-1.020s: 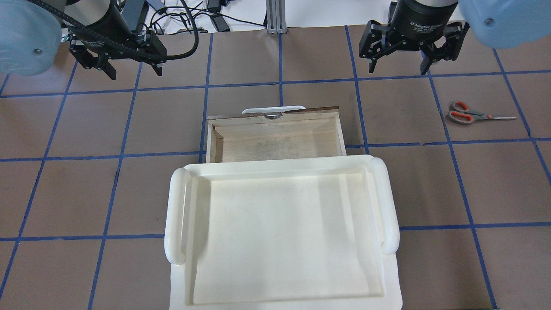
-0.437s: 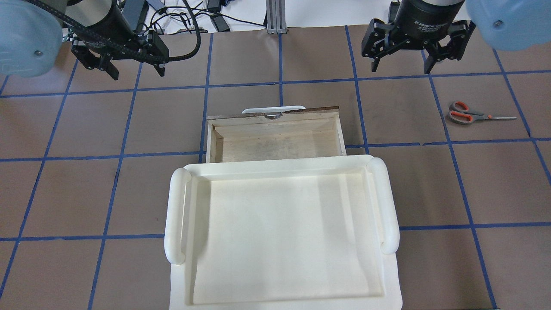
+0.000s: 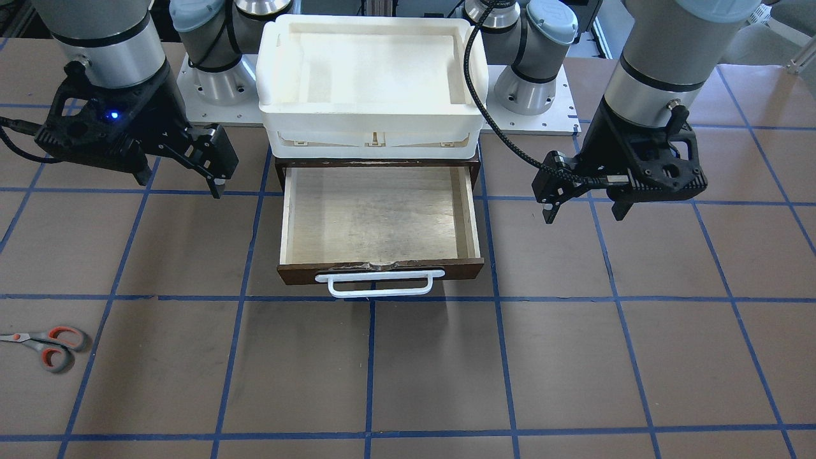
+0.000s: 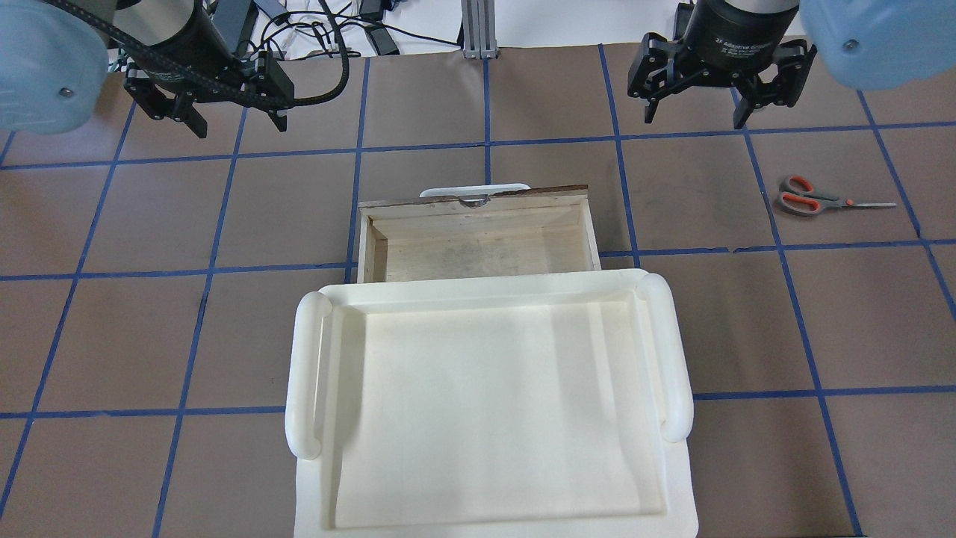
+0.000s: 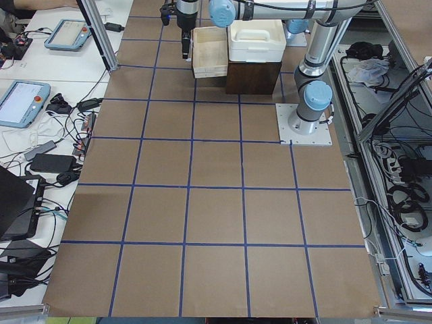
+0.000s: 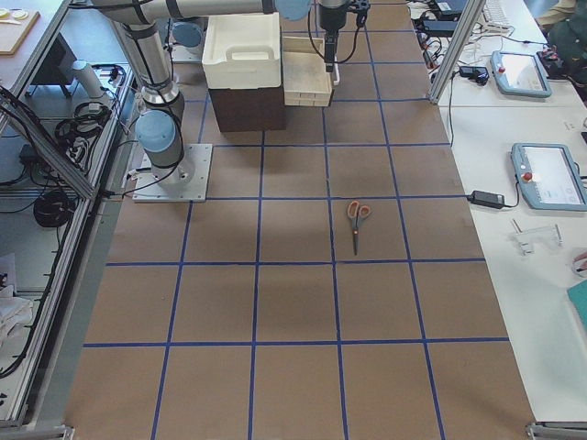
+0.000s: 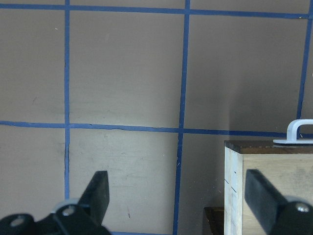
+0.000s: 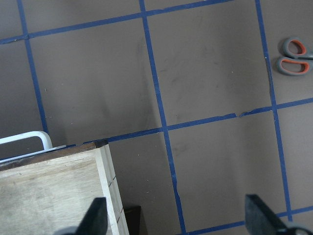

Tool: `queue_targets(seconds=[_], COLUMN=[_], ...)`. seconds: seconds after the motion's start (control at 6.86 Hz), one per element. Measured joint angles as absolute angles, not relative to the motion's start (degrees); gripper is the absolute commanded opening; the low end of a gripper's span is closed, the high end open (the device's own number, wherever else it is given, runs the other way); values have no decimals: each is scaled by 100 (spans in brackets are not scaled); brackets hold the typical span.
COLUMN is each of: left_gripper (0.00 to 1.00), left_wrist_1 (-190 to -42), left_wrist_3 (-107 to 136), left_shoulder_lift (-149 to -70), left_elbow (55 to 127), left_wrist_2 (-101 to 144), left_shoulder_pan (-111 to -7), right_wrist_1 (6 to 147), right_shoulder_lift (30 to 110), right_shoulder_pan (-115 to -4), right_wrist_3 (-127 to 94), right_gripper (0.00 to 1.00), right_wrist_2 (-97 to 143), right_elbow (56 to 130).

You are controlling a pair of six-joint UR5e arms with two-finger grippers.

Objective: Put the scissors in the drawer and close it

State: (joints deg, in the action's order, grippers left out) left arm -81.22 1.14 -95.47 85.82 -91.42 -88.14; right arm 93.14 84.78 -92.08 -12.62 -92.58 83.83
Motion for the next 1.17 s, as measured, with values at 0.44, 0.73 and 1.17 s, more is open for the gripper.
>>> queue_targets(seconds=[0.44, 0.73, 1.17], left_gripper=[100, 100, 100], left_wrist_1=[-8123, -8129, -8116], left_wrist_3=[120, 123, 141], left_shoulder_lift=[-9548, -9548, -9601], left_elbow=[8586, 8587, 8587], left_wrist_2=[-9151, -9173, -9166], left_shoulder_pan=[-8858, -8895, -8903], right_wrist_1=[9349, 9334, 9428], right_shoulder_lift=[8242, 8235, 8038], right_shoulder_pan=[-8815, -8357, -7423], right_wrist_3=[-2618, -3042, -3999], right_gripper=[100, 100, 100], right_wrist_2=[-9274, -9264, -9214], right_elbow=[8417, 8419, 8472])
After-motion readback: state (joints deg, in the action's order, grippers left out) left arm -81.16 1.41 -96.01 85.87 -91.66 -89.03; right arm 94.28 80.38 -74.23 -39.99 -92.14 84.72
